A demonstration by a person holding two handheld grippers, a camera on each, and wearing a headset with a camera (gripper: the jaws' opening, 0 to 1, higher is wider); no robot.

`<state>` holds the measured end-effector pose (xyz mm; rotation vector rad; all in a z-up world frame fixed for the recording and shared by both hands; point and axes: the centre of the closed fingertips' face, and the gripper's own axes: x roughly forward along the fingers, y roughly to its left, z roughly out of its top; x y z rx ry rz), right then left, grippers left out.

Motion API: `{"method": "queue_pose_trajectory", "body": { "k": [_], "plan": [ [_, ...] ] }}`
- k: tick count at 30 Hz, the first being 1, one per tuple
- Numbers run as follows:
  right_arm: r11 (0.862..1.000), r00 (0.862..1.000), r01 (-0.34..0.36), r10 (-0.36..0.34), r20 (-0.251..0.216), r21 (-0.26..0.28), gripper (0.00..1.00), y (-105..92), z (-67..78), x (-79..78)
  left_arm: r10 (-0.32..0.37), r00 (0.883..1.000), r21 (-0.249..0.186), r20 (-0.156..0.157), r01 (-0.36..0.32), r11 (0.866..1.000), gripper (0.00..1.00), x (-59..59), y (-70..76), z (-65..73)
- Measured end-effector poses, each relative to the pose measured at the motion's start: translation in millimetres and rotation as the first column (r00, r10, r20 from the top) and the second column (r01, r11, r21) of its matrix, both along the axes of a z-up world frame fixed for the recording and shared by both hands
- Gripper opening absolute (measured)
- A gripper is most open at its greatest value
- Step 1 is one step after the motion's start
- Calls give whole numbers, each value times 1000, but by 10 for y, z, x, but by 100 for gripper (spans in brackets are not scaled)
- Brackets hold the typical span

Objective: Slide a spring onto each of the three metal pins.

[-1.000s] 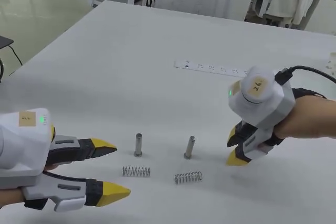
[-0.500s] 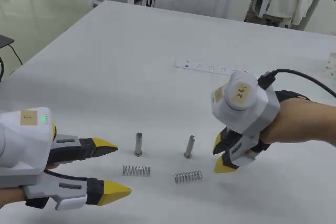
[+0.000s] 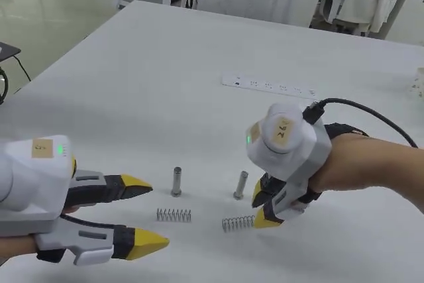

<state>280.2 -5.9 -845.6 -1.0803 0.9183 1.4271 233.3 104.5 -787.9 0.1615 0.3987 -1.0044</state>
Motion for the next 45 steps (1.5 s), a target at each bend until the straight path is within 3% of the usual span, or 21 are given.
{"method": "queue_pose_trajectory", "body": {
  "k": [17, 26, 37, 45],
  "plan": [
    [999, 1000, -27, 26, -11, -26, 11, 8, -171, -20, -15, 1000, -4, -4, 15, 1000, 42, 3, -43, -4],
    [999, 999, -39, 39, 8, -22, 8, 13, -163, -2, -27, 1000, 3, -5, 27, 1000, 41, 3, -74, 2],
    [999, 1000, -21, 20, 2, 34, 8, 75, 43, -72, -57, 998, 10, 2, 57, 998, 39, -1, -170, 27],
    [995, 1000, -30, 30, 3, 100, 8, 188, 280, -197, -82, 997, 11, 7, 82, 997, 36, 2, -252, 33]
  ]
}}
